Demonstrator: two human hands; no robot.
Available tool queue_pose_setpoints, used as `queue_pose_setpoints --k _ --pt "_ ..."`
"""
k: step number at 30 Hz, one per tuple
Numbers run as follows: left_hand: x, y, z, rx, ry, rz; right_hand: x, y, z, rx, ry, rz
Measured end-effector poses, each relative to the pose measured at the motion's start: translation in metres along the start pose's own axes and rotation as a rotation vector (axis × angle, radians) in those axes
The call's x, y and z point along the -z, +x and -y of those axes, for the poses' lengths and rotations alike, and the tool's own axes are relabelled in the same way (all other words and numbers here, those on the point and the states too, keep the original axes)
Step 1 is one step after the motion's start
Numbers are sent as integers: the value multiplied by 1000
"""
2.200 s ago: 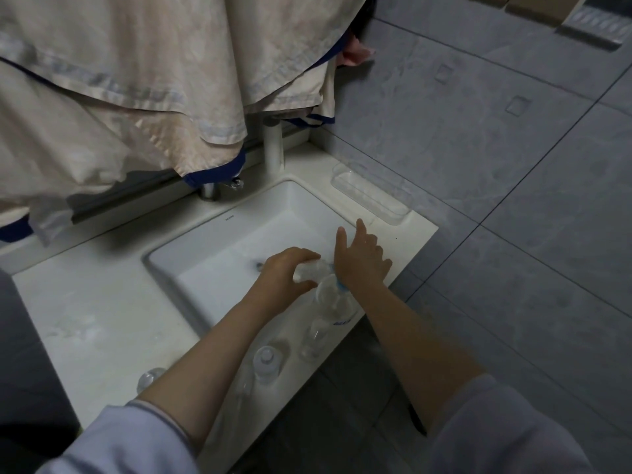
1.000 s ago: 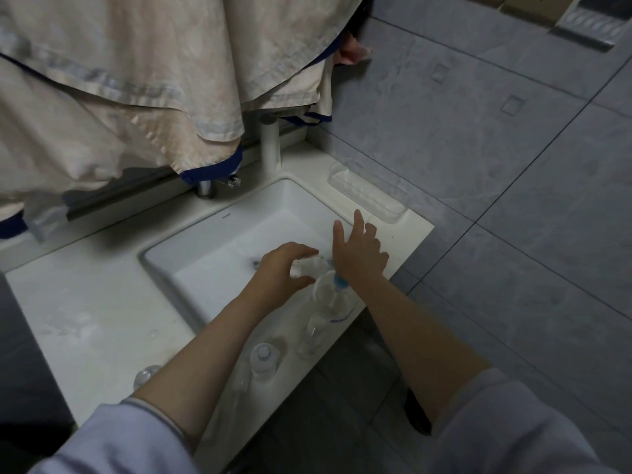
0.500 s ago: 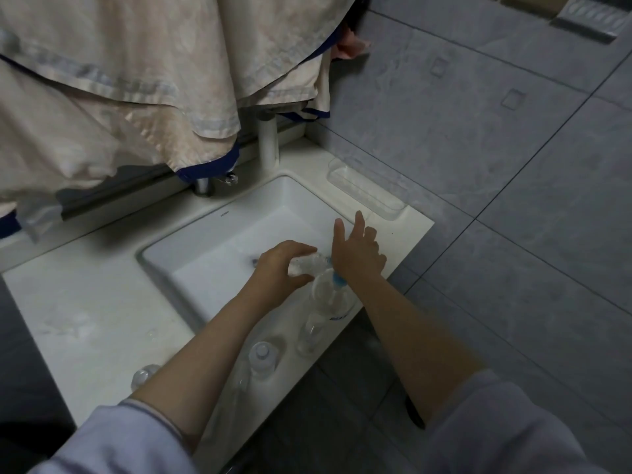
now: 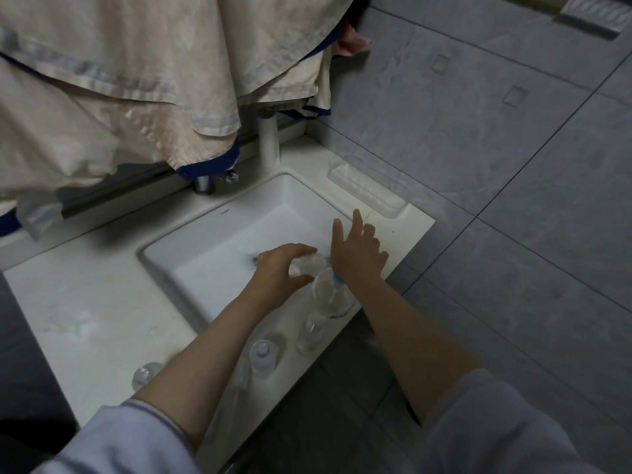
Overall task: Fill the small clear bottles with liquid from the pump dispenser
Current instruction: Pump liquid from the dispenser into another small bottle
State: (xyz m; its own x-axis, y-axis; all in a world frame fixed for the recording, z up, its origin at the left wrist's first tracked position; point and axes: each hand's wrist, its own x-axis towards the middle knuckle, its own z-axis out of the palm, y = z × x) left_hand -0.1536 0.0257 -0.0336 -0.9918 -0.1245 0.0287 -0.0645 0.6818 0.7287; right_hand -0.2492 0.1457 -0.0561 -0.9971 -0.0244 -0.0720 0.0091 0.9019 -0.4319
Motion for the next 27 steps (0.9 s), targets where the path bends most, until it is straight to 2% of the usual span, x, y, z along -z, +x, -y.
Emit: queue_pose_setpoints --k 18,23,27 --pt "-10 5 12 -76 2 -64 2 -1 1 4 -34 17" --pt "-8 7 13 -73 10 -63 8 2 2 55 -53 -44" --pt "-12 6 15 -79 -12 -64 2 0 1 14 -32 -4"
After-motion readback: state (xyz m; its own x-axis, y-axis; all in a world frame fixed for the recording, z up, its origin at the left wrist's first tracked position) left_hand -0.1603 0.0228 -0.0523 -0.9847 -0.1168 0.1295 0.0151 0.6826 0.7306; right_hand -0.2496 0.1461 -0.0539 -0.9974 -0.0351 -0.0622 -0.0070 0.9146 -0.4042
